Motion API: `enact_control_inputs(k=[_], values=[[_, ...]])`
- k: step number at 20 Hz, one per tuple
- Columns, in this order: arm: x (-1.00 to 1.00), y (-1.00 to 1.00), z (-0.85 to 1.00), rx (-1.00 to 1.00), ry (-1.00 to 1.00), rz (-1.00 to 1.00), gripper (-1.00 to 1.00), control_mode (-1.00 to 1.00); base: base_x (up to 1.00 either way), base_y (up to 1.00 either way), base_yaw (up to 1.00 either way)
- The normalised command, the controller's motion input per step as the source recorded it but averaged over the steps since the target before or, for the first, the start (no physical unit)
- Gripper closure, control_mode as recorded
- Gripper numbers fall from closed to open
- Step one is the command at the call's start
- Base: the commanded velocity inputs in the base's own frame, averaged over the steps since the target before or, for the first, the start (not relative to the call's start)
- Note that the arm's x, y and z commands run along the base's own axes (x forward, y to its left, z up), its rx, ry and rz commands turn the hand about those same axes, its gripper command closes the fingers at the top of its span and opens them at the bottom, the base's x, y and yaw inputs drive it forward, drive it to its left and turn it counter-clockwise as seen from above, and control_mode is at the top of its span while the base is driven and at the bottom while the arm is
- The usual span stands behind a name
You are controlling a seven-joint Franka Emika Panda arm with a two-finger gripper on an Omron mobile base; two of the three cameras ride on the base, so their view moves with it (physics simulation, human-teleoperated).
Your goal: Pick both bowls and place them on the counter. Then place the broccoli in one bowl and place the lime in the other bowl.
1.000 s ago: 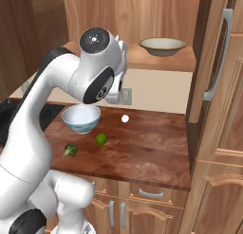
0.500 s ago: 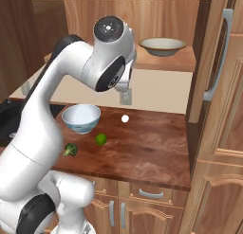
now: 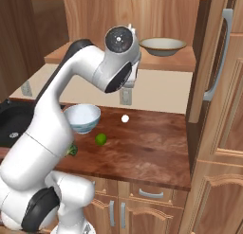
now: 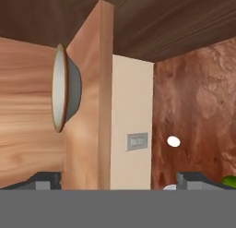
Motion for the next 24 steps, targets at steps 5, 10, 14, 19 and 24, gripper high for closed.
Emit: enact_control_inputs(k=[5,10,14,19,24], values=[[0.55,-0.07,0.23,0.0,0.17,0.0,-1.0,-1.0,0.0,0.0,0.0],[0.43,-0.17,0.17,0.0,0.08,0.02,-1.0,-1.0,0.0,0.0,0.0],[0.23,-0.25,0.04,0.0,0.0,0.08,-1.0,-1.0,0.0,0.0,0.0],[0.25,-0.2,0.0,0.01,0.0,0.09,-1.0,-1.0,0.0,0.0,0.0],[0.2,-0.02,-0.05,0.02,0.0,0.04,-1.0,-1.0,0.0,0.0,0.0]])
